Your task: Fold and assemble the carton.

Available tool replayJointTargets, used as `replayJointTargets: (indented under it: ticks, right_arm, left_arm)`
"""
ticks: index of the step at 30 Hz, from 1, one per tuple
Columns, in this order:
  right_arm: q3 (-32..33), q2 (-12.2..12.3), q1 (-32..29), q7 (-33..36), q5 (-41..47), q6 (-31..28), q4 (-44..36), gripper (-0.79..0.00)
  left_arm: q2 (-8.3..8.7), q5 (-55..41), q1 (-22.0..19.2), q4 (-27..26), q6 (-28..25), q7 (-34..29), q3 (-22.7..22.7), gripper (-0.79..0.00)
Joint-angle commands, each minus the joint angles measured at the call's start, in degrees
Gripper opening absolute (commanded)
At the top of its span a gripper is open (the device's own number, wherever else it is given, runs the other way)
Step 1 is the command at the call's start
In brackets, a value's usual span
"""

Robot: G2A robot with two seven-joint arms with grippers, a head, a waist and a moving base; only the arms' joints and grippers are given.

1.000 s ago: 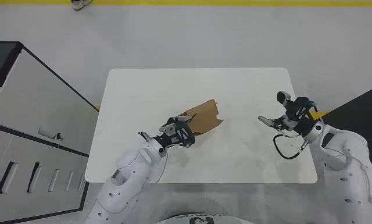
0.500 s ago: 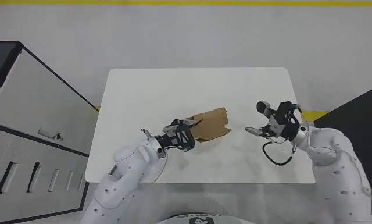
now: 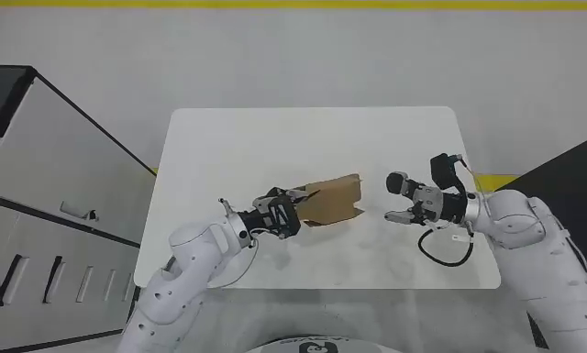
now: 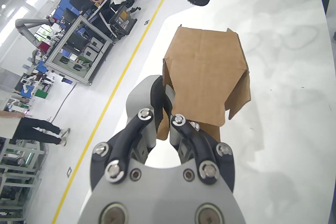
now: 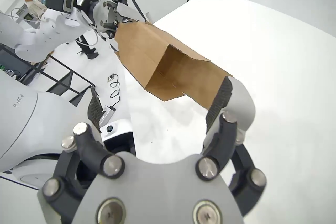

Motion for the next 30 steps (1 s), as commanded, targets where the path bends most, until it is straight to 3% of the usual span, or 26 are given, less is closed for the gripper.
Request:
replayJointTargets:
  ticks: [1,6,11,19,26,30]
  right_arm:
    - [-0.7,-0.1,-0.4,-0.8,0.9,0.4,-0.2,0.0]
    - [-7.9,0.5,0.7,1.5,15.4,1.5,2.4,0.0]
    - [-12.9,2.5,3.6,3.9,24.1,3.8,4.2,0.0]
    - [-19.4,5.8,7.2,4.8,29.0,4.8,6.1,0.0]
    - [-25.1,8.2,9.6,3.6,30.9,3.5,6.9,-0.16]
    - [-28.1,9.4,11.1,2.2,31.1,2.1,7.7,-0.212]
  left_arm:
    - [-0.01,0.0,0.0,0.0,0.0,0.0,0.0,-0.785]
    - [0.26,-1.8,-0.7,-0.1,-1.6,1.1,0.6,-0.785]
    - [0.65,-3.5,-1.1,-0.3,-3.3,2.0,0.5,-0.785]
    - [1.17,-5.3,-1.2,-0.8,-3.5,1.8,0.3,-0.785]
    - [1.59,-5.9,-1.1,-1.1,-3.0,1.3,0.6,-0.785]
    - [1.8,-5.8,-1.4,-1.2,-3.2,1.0,1.3,-0.785]
